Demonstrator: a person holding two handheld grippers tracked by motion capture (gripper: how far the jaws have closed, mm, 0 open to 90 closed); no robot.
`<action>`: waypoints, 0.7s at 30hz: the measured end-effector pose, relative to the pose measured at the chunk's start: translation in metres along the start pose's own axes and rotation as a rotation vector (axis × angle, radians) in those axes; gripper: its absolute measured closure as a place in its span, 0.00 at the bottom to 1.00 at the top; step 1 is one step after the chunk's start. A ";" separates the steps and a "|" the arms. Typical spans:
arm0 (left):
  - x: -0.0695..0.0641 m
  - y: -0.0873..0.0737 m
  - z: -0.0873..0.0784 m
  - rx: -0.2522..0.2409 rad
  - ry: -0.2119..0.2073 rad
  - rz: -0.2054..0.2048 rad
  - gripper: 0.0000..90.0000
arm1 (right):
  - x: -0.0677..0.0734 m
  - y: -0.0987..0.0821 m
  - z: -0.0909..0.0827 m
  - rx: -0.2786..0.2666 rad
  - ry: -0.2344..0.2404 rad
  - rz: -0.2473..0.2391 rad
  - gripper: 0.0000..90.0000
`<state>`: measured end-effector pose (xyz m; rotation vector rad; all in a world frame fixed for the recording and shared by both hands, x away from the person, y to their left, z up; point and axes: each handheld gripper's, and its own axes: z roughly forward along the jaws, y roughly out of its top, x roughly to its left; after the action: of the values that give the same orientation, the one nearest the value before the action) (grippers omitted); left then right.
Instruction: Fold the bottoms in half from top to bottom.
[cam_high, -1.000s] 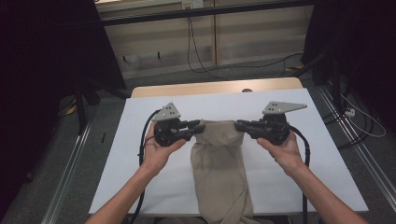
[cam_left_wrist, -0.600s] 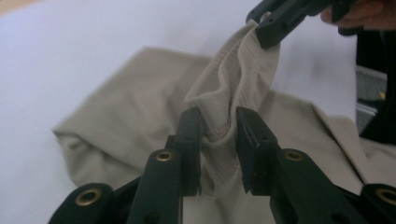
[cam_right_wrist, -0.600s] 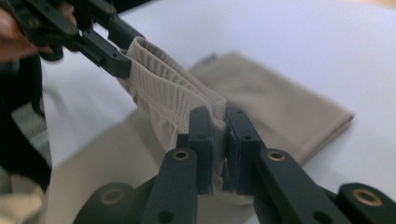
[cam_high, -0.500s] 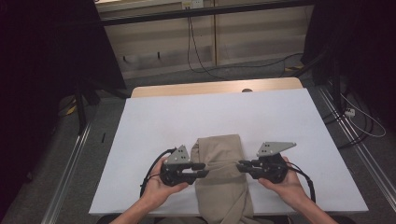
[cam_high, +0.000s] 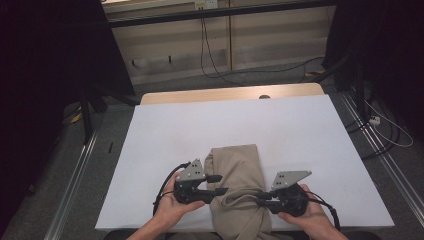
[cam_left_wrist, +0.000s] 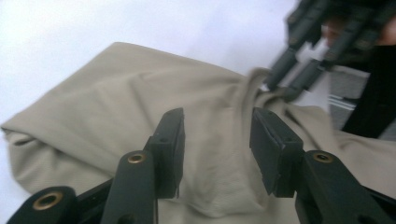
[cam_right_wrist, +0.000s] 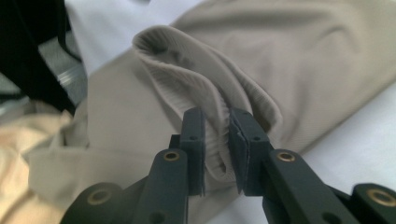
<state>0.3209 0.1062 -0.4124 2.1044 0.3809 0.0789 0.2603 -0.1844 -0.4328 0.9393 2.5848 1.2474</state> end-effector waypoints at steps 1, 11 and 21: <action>0.000 -0.001 0.004 0.016 -0.017 -0.005 0.65 | 0.002 -0.001 0.001 0.003 0.001 -0.003 0.85; -0.024 -0.014 0.030 0.213 -0.085 0.100 0.86 | -0.012 0.010 -0.004 -0.069 -0.039 0.023 0.69; -0.037 -0.018 0.022 0.221 -0.143 0.052 0.92 | 0.006 -0.002 0.009 0.080 0.026 -0.023 0.87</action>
<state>0.2862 0.0857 -0.4363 2.3217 0.2587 -0.0867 0.2583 -0.1758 -0.4389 0.9095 2.6760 1.1660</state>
